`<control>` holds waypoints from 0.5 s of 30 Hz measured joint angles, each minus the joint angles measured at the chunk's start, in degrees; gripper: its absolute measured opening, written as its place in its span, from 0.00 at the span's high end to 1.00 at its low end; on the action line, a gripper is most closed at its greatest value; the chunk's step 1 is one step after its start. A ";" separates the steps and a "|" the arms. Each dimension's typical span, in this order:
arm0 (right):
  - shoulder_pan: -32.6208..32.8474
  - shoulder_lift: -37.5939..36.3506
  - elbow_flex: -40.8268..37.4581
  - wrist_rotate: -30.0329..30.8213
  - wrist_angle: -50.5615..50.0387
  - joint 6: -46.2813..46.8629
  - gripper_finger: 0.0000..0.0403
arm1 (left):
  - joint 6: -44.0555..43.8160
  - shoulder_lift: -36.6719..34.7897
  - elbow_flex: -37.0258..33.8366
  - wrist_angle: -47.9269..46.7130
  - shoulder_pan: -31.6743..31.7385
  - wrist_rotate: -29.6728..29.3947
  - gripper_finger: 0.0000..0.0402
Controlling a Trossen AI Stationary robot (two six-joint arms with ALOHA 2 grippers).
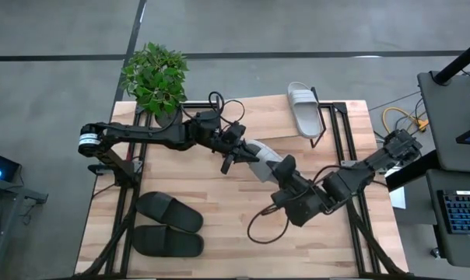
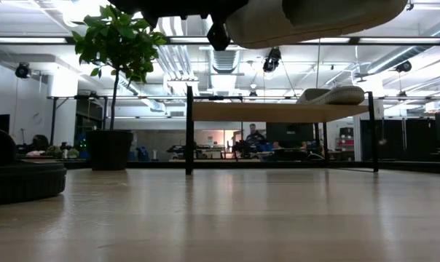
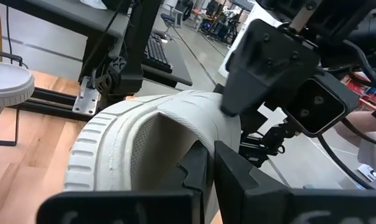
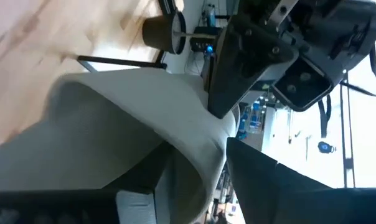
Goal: Pick and place slides into the shelf
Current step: Put the gray slide on the shelf
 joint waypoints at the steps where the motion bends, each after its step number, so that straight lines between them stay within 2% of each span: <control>1: -0.23 0.00 0.00 0.01 0.17 0.01 0.68 | -0.02 0.00 0.00 -0.03 0.00 0.00 1.00; 6: -0.73 0.09 0.00 -1.44 0.71 0.02 0.77 | -0.02 0.00 -0.04 -0.36 -0.02 1.04 1.00; 11: -0.77 0.15 0.00 -2.09 0.81 0.75 0.95 | -0.06 0.00 -0.20 -0.59 0.00 1.18 1.00; 15: -0.75 0.17 0.00 -2.08 0.87 3.46 0.97 | -0.06 0.00 -0.17 -0.50 0.00 1.29 1.00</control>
